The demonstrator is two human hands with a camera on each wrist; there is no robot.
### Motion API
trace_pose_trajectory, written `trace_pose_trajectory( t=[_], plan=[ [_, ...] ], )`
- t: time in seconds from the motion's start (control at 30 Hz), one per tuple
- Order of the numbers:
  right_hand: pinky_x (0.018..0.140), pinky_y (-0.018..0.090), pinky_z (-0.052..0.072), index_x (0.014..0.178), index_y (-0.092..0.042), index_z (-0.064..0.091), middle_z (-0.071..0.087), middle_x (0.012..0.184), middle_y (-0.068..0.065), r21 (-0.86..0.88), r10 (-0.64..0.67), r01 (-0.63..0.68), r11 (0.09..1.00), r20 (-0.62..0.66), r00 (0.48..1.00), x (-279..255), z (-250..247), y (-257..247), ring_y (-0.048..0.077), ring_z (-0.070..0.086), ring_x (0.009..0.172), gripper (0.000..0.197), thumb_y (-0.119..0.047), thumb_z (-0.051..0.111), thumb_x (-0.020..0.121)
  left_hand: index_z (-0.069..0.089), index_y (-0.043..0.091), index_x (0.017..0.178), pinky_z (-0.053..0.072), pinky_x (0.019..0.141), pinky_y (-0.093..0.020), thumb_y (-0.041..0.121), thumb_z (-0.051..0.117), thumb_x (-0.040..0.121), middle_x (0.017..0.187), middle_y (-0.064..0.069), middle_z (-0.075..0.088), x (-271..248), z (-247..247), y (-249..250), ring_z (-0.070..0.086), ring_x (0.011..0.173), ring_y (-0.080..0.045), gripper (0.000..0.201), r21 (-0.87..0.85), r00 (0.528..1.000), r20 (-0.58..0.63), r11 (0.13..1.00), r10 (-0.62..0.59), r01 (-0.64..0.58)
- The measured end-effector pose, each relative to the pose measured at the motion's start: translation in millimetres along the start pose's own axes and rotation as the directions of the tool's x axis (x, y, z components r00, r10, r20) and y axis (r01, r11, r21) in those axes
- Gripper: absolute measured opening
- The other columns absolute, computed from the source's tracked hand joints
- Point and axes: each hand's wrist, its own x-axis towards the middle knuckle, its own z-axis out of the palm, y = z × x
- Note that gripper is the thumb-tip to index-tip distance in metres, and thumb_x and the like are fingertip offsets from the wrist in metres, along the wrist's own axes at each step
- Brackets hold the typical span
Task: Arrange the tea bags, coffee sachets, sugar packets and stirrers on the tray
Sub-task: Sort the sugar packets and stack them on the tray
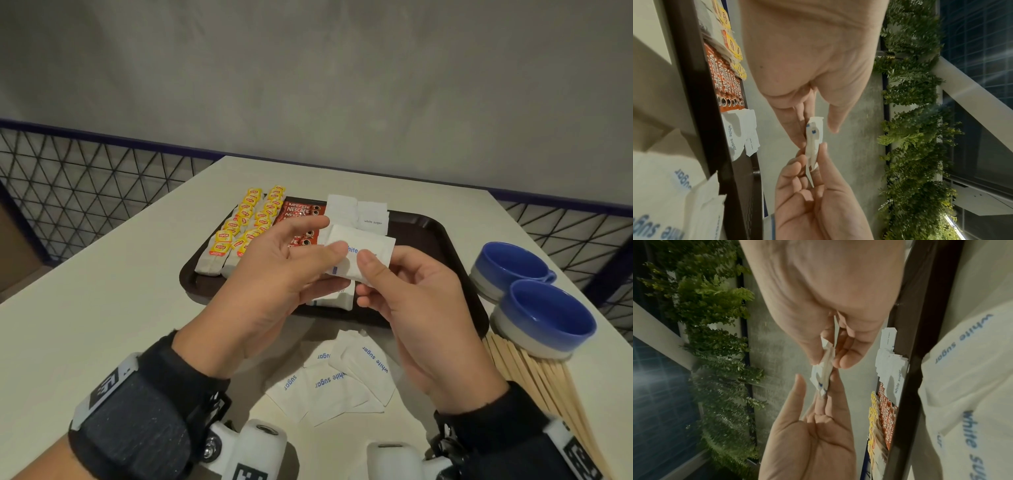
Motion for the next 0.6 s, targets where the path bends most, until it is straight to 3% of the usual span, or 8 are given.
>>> trace_pose_trajectory(
  t=[0.13, 0.37, 0.6],
  plan=[
    [0.067, 0.027, 0.058, 0.101, -0.014, 0.075, 0.078, 0.090, 0.007, -0.021, -0.016, 0.016, 1.000, 0.003, 1.000, -1, 1, 0, 0.016, 0.061, 0.070, 0.013, -0.016, 0.074, 0.088, 0.056, 0.016, 0.137, 0.065, 0.079, -0.034, -0.004, 0.069, 0.089, 0.107, -0.016, 0.079, 1, -2, -3, 0.077, 0.097, -0.031, 0.054, 0.010, 1.000, 0.011, 1.000, -0.017, 0.017],
    [0.067, 0.023, 0.059, 0.102, -0.019, 0.074, 0.079, 0.094, -0.003, -0.074, -0.040, 0.039, 0.996, -0.015, 0.999, -2, 2, -2, 0.010, 0.067, 0.073, 0.013, -0.016, 0.073, 0.089, 0.059, 0.020, 0.136, 0.063, 0.081, -0.036, 0.001, 0.075, 0.081, 0.107, -0.018, 0.078, 1, -3, -2, 0.077, 0.097, -0.029, 0.060, 0.028, 1.000, 0.009, 0.999, -0.015, 0.014],
    [0.063, 0.018, 0.055, 0.096, -0.020, 0.075, 0.078, 0.089, -0.009, -0.177, -0.005, 0.005, 0.984, 0.003, 1.000, -2, -2, -12, 0.003, 0.069, 0.074, 0.009, -0.016, 0.067, 0.094, 0.061, 0.017, 0.132, 0.065, 0.083, -0.038, -0.007, 0.071, 0.088, 0.107, -0.016, 0.079, 0, -2, -1, 0.077, 0.099, -0.032, 0.051, 0.053, 1.000, 0.009, 0.998, -0.022, 0.021]
  ],
)
